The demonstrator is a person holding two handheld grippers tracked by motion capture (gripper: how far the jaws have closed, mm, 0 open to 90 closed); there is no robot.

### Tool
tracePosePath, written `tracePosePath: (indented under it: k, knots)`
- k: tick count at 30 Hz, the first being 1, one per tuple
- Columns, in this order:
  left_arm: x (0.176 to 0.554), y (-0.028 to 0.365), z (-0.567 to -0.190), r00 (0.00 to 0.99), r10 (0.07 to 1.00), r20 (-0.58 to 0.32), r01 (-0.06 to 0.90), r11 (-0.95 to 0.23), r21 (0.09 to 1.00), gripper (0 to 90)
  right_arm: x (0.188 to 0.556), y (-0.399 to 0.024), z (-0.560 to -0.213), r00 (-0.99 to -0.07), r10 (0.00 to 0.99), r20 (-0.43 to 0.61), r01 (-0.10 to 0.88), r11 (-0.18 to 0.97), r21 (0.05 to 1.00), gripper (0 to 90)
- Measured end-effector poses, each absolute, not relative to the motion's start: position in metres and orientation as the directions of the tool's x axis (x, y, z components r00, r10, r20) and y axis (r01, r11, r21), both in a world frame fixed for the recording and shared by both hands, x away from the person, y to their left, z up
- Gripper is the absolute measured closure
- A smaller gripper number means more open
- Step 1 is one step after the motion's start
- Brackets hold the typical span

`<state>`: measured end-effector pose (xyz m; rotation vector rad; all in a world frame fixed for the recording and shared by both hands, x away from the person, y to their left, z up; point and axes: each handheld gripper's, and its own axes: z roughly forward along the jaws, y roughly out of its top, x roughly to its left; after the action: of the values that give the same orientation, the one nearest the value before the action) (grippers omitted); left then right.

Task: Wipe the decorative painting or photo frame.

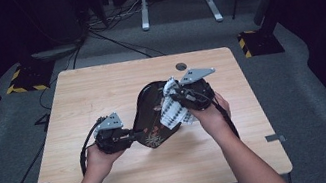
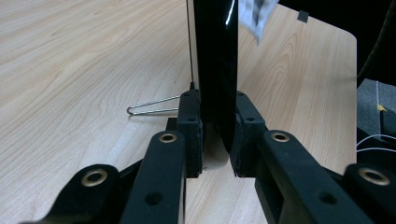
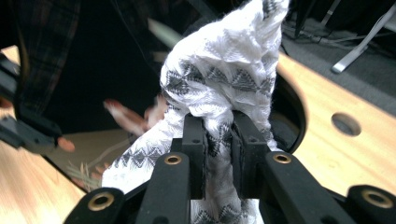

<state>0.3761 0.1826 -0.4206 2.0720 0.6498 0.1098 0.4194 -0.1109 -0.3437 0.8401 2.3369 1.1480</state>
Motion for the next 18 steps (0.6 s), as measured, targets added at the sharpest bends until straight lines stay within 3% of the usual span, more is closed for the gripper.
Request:
tracePosePath:
  k: [9,18]
  knots:
    - [0.376,0.183,-0.421,0.857,0.486,-0.171,0.404,-0.428,0.808,77.8,0.419,-0.114,-0.367,-0.742,0.667,-0.066,0.383,0.503,0.775,78.2]
    - [0.377,0.182,-0.422,0.859,0.482,-0.173,0.404,-0.431,0.807,77.6,0.424,-0.113,-0.329,-0.733,0.671,-0.109,0.333,0.494,0.803,78.2]
